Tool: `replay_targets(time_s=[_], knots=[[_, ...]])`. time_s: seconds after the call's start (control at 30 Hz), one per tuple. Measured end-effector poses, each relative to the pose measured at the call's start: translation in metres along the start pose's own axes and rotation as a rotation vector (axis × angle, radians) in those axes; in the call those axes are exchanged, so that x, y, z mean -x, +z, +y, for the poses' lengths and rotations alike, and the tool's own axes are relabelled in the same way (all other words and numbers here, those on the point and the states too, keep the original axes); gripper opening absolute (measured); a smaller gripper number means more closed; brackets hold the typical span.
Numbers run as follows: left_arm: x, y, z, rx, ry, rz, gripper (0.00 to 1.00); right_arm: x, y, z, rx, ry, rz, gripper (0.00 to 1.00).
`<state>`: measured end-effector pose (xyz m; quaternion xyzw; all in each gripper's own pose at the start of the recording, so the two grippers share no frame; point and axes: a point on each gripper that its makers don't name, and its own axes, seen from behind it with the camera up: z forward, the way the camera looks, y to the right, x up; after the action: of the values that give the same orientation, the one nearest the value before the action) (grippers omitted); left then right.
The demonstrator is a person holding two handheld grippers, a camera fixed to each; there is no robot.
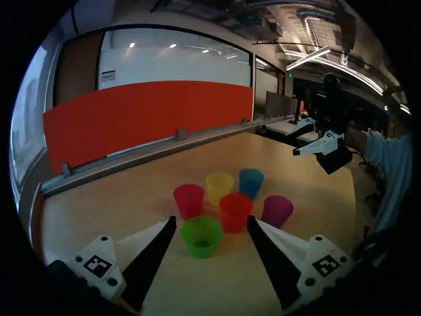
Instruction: Pour water
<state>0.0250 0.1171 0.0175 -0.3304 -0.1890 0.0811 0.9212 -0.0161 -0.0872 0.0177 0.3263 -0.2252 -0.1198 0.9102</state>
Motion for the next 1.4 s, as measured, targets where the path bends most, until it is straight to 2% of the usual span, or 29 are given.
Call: replay_targets(time_s=[0.2,0.5,0.9,1.4], knots=[[0.021,0.008,0.001,0.005,0.017,-0.046,1.0,0.015,0.011,0.002,0.0,-0.006,-0.024,1.0],[0.046,0.022,-0.012,-0.016,0.041,-0.107,1.0,0.028,0.033,0.003,-0.01,-0.01,-0.046,1.0],[0.076,0.044,-0.021,0.005,0.011,-0.181,1.0,0.053,0.065,0.004,-0.022,-0.018,-0.101,1.0],[0.092,0.07,-0.027,0.029,0.003,-0.236,1.0,0.07,0.099,0.002,-0.04,-0.019,-0.146,1.0]])
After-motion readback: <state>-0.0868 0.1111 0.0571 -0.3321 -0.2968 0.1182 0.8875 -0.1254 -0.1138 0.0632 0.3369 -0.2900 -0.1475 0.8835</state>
